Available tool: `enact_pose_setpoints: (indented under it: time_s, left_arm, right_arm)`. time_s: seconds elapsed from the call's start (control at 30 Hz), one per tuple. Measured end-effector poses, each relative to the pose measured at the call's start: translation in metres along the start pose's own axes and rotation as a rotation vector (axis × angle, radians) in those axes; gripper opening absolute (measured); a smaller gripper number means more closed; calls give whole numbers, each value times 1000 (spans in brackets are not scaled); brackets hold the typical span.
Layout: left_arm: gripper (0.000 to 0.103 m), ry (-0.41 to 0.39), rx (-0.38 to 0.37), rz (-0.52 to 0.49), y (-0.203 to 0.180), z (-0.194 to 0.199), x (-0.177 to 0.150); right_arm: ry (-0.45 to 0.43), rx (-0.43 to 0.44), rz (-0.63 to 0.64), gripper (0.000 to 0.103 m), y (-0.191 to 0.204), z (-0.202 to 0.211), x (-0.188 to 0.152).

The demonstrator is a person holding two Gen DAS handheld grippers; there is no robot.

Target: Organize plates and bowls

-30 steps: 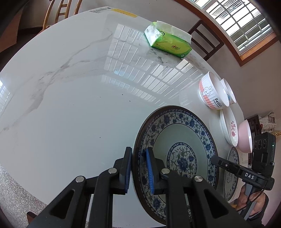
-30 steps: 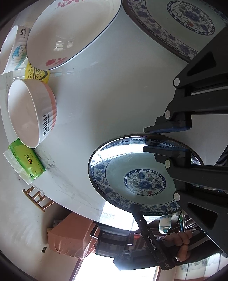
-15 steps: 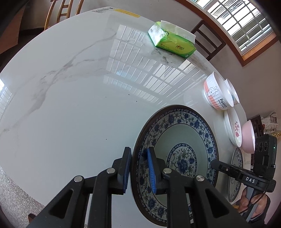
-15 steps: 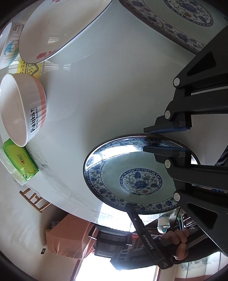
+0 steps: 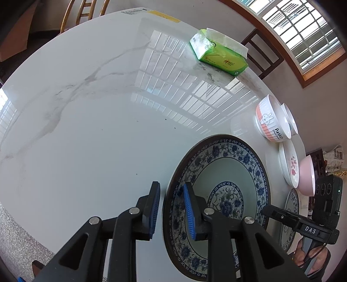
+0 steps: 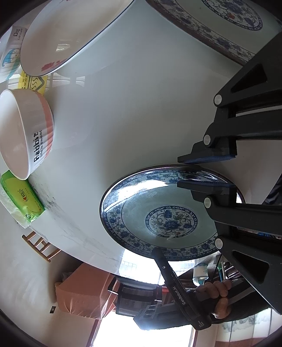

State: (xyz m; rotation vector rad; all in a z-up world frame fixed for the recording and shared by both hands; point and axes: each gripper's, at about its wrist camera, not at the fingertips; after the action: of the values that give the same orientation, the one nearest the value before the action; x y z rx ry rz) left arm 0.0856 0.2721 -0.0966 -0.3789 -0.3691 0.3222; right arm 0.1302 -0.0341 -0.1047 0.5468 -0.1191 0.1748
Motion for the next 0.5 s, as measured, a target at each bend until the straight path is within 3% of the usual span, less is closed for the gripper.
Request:
enact_pose_setpoints:
  time_s: [0.23, 0.5]
  left_arm:
    - [29, -43, -7, 23, -2, 20, 3]
    - [32, -37, -62, -9, -42, 28, -10]
  right_arm:
    - [-30, 10, -10, 25, -4, 11, -1]
    - [-56, 38, -11, 25, -13, 29, -13]
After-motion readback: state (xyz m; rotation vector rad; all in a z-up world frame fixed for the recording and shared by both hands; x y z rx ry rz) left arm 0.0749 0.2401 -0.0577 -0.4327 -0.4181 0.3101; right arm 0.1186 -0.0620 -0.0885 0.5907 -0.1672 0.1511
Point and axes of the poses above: each gripper's, at about its wrist camera, not at the fingertips, and z roughly against the way its jaws point, y to its left, x to its top
